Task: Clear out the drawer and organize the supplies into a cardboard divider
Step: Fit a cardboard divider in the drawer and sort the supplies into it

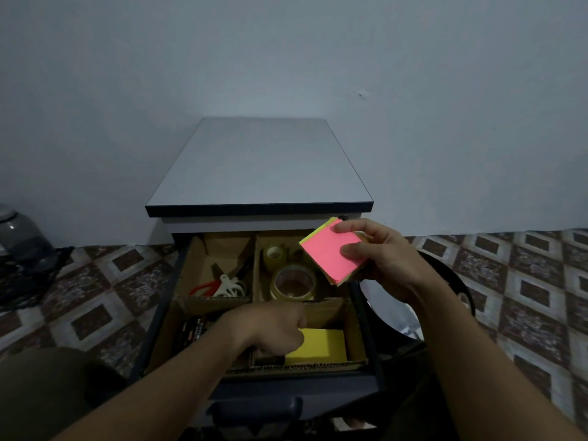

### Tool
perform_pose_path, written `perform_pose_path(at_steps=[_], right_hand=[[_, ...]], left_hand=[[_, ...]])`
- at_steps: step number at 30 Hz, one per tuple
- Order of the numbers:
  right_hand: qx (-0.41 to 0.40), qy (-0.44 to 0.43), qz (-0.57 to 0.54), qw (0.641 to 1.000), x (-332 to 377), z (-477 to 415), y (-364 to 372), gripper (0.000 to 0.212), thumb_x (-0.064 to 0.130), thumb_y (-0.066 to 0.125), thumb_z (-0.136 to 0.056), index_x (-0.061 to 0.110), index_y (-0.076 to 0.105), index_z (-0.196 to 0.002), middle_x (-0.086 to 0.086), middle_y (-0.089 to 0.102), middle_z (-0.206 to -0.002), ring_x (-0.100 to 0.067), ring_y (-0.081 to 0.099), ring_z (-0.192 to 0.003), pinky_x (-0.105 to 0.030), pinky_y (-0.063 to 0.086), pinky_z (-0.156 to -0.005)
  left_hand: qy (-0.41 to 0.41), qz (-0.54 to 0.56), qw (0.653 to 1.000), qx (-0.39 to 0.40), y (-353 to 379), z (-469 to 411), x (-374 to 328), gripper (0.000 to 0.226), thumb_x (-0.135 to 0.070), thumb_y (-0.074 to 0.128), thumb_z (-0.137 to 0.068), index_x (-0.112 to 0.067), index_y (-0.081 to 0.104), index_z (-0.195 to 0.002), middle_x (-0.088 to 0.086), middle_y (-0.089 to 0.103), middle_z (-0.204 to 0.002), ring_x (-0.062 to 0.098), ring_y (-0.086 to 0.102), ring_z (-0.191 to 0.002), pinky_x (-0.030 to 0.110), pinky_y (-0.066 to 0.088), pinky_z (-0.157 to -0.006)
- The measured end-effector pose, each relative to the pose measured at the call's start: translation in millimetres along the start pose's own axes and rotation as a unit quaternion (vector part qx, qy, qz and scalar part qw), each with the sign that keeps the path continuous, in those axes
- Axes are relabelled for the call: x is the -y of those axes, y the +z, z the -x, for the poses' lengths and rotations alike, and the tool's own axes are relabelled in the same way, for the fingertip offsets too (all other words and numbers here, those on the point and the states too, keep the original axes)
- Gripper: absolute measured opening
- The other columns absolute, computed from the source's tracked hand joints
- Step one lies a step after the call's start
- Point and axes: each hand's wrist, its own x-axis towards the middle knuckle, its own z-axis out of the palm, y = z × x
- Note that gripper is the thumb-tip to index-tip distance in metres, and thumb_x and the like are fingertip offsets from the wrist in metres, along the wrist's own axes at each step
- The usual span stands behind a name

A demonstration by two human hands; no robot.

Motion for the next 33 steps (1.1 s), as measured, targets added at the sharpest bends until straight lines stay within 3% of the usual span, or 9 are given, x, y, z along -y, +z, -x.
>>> perform_pose_path(at_steps=[2,7,13,20,22,24,27,29,33], right_hand=[[0.045,0.016,0.014,0.999,0,0,-3,0.028,-0.003,0.067,-0.082,0.015,0.071,-0.103,-0.014,0.051,-0.13,-0.035,0.054,-0.097,-0.039,0.054,-0.072],[0.148,0.048,0.131,0.979,-7,-1,-3,0.023,-0.004,0.062,-0.083,0.012,0.07,-0.098,-0.012,0.055,-0.117,-0.032,0.055,-0.096,-0.035,0.05,-0.074],[0.236,0.065,0.214,0.946,-15,2,9,0.027,-0.014,0.057,-0.085,0.003,0.072,-0.099,0.001,0.072,-0.101,-0.016,0.056,-0.077,-0.028,0.048,-0.07],[0.264,0.077,0.286,0.918,-18,4,17,0.026,-0.011,0.059,-0.086,0.006,0.073,-0.099,-0.001,0.072,-0.114,-0.011,0.066,-0.108,-0.031,0.054,-0.089],[0.288,0.085,0.338,0.892,-20,4,20,0.025,-0.008,0.062,-0.086,0.011,0.071,-0.1,0.003,0.07,-0.109,-0.01,0.065,-0.105,-0.031,0.052,-0.092],[0.302,0.101,0.381,0.868,-22,3,24,0.027,-0.005,0.062,-0.086,0.017,0.064,-0.101,0.005,0.065,-0.099,-0.013,0.063,-0.092,-0.03,0.052,-0.083],[0.269,0.104,0.41,0.865,-23,2,30,0.033,-0.003,0.066,-0.085,0.02,0.058,-0.108,-0.002,0.064,-0.103,-0.014,0.059,-0.078,-0.026,0.049,-0.065],[0.225,0.074,0.448,0.862,-26,1,29,0.034,0.004,0.07,-0.085,0.02,0.06,-0.113,-0.003,0.067,-0.112,-0.013,0.063,-0.086,-0.029,0.053,-0.071],[0.102,-0.003,0.481,0.871,-32,5,24,0.021,0.018,0.071,-0.086,0.024,0.066,-0.105,0.006,0.07,-0.103,-0.008,0.066,-0.094,-0.035,0.057,-0.087]], left_hand=[[0.016,0.04,0.999,-0.022,-12,8,6,0.024,-0.016,0.047,-0.096,-0.019,0.058,-0.117,0.008,0.065,-0.109,0.02,0.065,-0.087,0.031,0.049,-0.063],[0.014,0.177,0.981,-0.082,-35,23,35,0.021,-0.01,0.046,-0.1,-0.021,0.059,-0.114,0.004,0.066,-0.112,0.02,0.069,-0.095,0.028,0.054,-0.069],[0.009,0.2,0.974,-0.108,-33,24,48,0.019,-0.011,0.046,-0.101,-0.021,0.061,-0.109,0.001,0.07,-0.108,0.014,0.069,-0.094,0.026,0.052,-0.069],[0.024,0.194,0.976,-0.097,-32,20,49,0.018,-0.014,0.05,-0.1,-0.023,0.062,-0.109,0.0,0.07,-0.107,0.011,0.066,-0.088,0.025,0.051,-0.068],[0.023,0.19,0.977,-0.096,-32,19,49,0.018,-0.014,0.05,-0.1,-0.023,0.062,-0.109,-0.001,0.07,-0.106,0.011,0.066,-0.087,0.025,0.051,-0.069],[0.022,0.191,0.977,-0.095,-33,18,49,0.018,-0.014,0.05,-0.1,-0.023,0.062,-0.11,-0.001,0.071,-0.105,0.01,0.066,-0.087,0.026,0.051,-0.07],[0.021,0.192,0.976,-0.097,-33,19,48,0.018,-0.014,0.05,-0.1,-0.023,0.062,-0.109,-0.001,0.071,-0.105,0.01,0.067,-0.087,0.026,0.052,-0.07],[0.02,0.188,0.976,-0.104,-32,20,49,0.017,-0.015,0.05,-0.1,-0.023,0.062,-0.108,-0.002,0.071,-0.104,0.01,0.067,-0.086,0.026,0.051,-0.068],[0.024,0.169,0.98,-0.097,-26,22,48,0.012,-0.017,0.052,-0.1,-0.021,0.06,-0.107,-0.001,0.071,-0.102,0.01,0.068,-0.074,0.024,0.05,-0.057]])
